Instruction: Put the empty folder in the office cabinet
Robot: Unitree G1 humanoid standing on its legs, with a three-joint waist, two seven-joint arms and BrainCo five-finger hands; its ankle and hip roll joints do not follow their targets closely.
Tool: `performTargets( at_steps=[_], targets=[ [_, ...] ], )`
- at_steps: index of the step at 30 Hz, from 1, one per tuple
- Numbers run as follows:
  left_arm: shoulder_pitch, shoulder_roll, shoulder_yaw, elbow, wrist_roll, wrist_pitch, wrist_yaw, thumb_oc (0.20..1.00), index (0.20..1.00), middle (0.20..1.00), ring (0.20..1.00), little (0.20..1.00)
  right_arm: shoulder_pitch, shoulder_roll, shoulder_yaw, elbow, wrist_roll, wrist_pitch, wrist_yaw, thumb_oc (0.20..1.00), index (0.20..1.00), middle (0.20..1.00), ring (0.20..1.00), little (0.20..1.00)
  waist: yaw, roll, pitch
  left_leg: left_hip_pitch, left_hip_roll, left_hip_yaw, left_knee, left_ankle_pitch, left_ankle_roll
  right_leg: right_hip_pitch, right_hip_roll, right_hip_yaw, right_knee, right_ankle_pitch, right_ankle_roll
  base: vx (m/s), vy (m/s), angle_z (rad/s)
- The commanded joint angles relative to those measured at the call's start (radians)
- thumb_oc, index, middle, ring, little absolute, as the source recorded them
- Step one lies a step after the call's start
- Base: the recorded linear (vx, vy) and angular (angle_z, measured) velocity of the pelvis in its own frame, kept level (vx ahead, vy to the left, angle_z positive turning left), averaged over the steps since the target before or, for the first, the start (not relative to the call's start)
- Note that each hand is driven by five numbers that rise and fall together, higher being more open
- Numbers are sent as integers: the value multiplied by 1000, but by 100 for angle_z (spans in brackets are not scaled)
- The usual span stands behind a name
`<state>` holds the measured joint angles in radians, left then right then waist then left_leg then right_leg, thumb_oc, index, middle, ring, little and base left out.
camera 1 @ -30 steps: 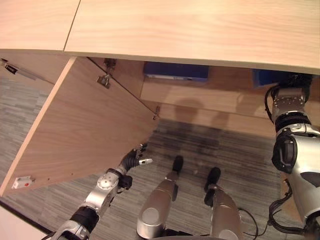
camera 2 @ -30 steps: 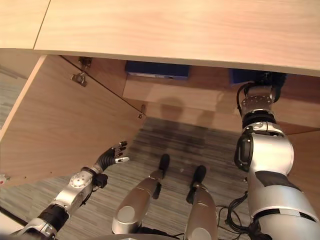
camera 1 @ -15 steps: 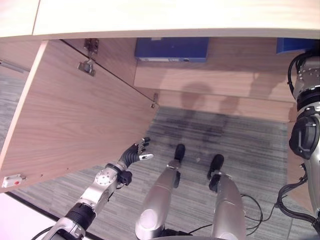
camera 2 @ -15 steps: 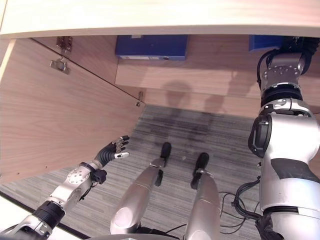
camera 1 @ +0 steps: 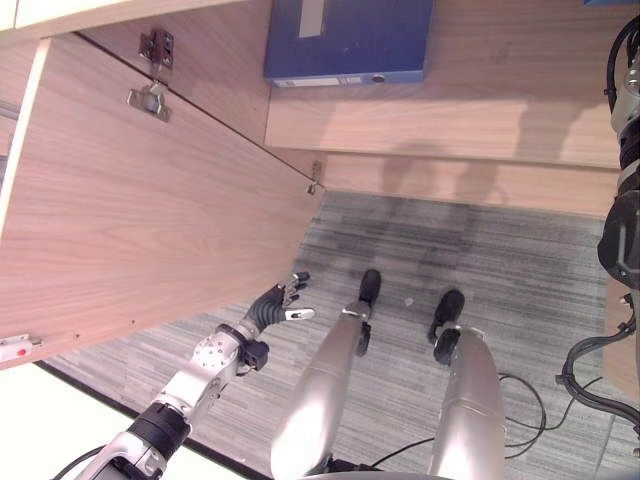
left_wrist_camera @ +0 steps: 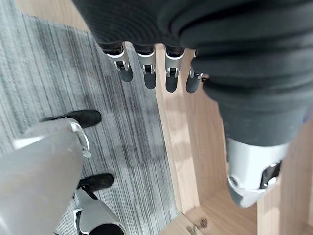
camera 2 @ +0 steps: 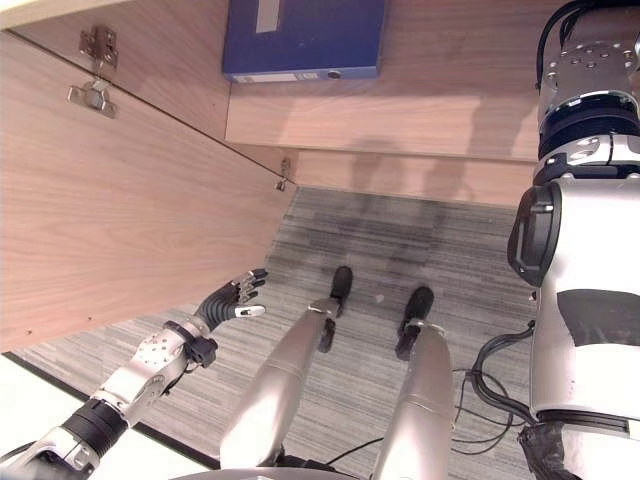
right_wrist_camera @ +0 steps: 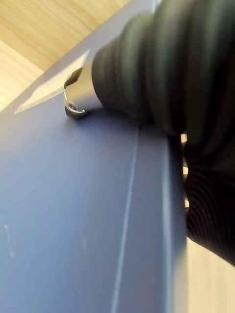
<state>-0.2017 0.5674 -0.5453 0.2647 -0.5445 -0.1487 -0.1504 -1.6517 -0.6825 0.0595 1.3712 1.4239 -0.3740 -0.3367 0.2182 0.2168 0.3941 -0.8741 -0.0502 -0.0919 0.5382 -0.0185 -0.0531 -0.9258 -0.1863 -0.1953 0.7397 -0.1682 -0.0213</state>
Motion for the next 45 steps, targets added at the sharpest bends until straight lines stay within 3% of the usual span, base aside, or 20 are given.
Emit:
performTargets(
  at_steps=[1, 15, 27, 36, 37, 45],
  targets=[
    [0, 60, -25, -19, -35, -38, 19, 1000, 1000, 1000, 1000, 1000, 15, -28, 41, -66, -64, 0, 36, 200, 200, 200, 200, 200, 22, -29, -66, 28, 20, 11, 91, -198, 11, 42, 1, 45, 96, -197, 109, -8, 3, -4],
    [-14, 126, 31, -107, -77, -56, 59, 1000, 1000, 1000, 1000, 1000, 107, 31, -3, -70, -43, 2, 45, 200, 200, 200, 200, 200, 6, -38, -32, -151, 6, 4, 261, -255, 24, -108, 4, 59, 220, -240, 85, -2, -3, 0],
    [26, 171, 72, -154, -94, -59, 51, 1000, 1000, 1000, 1000, 1000, 80, 19, 25, -44, -69, 12, 53, 200, 200, 200, 200, 200, 15, -36, -51, -199, 4, 5, 260, -252, 26, -151, 11, 58, 230, -240, 81, -4, -3, 2],
    [51, 216, 71, -174, -94, -59, 39, 1000, 1000, 1000, 1000, 1000, -38, -59, 126, -23, -110, 36, 25, 200, 200, 200, 200, 200, 29, -39, -79, -186, -1, 5, 209, -236, 27, -144, 1, 52, 208, -238, 91, 9, -11, 2],
    [54, 223, 73, -176, -95, -59, 40, 1000, 1000, 1000, 1000, 1000, -59, -77, 153, -15, -128, 46, 15, 1000, 1000, 1000, 1000, 1000, 32, -40, -85, -182, -2, 2, 197, -232, 26, -140, -2, 52, 203, -236, 94, 0, 0, 0],
    [68, 235, 73, -170, -96, -57, 46, 1000, 1000, 1000, 1000, 1000, -106, -83, 208, 5, -159, 81, 6, 1000, 1000, 1000, 1000, 1000, 36, -40, -96, -169, -2, 2, 162, -220, 28, -133, -5, 50, 187, -230, 100, 0, 0, 0]
  ],
)
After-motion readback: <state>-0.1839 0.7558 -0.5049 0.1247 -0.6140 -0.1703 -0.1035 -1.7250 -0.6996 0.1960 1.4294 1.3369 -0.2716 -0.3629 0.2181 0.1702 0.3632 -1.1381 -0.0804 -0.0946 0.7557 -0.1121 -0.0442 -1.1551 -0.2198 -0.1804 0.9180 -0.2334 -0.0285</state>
